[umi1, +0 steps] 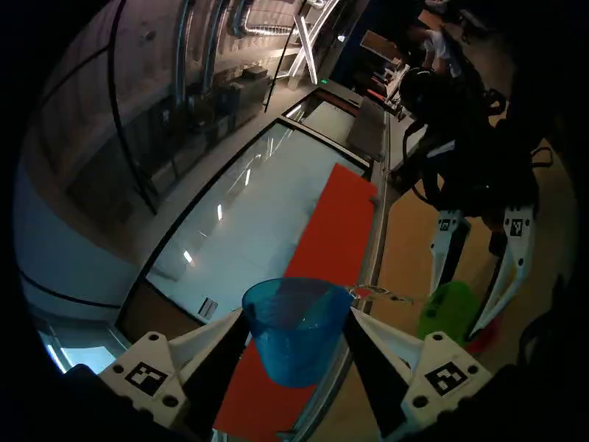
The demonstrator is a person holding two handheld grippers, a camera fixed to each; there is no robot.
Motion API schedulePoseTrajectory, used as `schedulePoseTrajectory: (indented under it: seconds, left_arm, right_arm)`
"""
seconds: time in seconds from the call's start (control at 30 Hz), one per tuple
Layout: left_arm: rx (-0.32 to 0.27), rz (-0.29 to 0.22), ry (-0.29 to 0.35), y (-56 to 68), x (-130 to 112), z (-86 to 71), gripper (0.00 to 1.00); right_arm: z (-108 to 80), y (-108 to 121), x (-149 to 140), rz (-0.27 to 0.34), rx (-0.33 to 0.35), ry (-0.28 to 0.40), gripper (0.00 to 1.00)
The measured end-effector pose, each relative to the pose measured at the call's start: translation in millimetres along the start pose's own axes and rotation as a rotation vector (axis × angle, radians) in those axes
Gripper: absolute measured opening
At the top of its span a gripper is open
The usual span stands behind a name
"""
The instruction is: Pour water
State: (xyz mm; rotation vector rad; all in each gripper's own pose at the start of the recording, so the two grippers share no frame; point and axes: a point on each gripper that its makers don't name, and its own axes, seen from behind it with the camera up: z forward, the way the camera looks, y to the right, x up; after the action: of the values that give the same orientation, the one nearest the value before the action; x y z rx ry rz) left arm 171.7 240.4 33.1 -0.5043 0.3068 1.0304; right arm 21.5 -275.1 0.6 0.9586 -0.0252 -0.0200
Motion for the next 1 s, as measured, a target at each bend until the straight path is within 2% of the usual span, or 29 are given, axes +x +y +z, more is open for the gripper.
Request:
schedulePoseTrajectory:
  seconds: [0.47, 0.8, 1.0]
  left_arm:
    - [0.024, 0.061, -0.003, -6.7, 2, 7.8, 0.85]
    - [0.044, 0.116, 0.003, -14.8, 7, 4.1, 0.85]
    - [0.053, 0.140, 0.001, -15.6, 8, 2.1, 0.85]
  right_arm:
    - [-2.1, 2, 1, -0.006, -0.002, -0.004, 0.90]
    - [-4.0, 1, 3, -0.010, -0.002, -0.002, 0.90]
    - [-5.1, 2, 4, -0.012, -0.005, 0.000, 0.90]
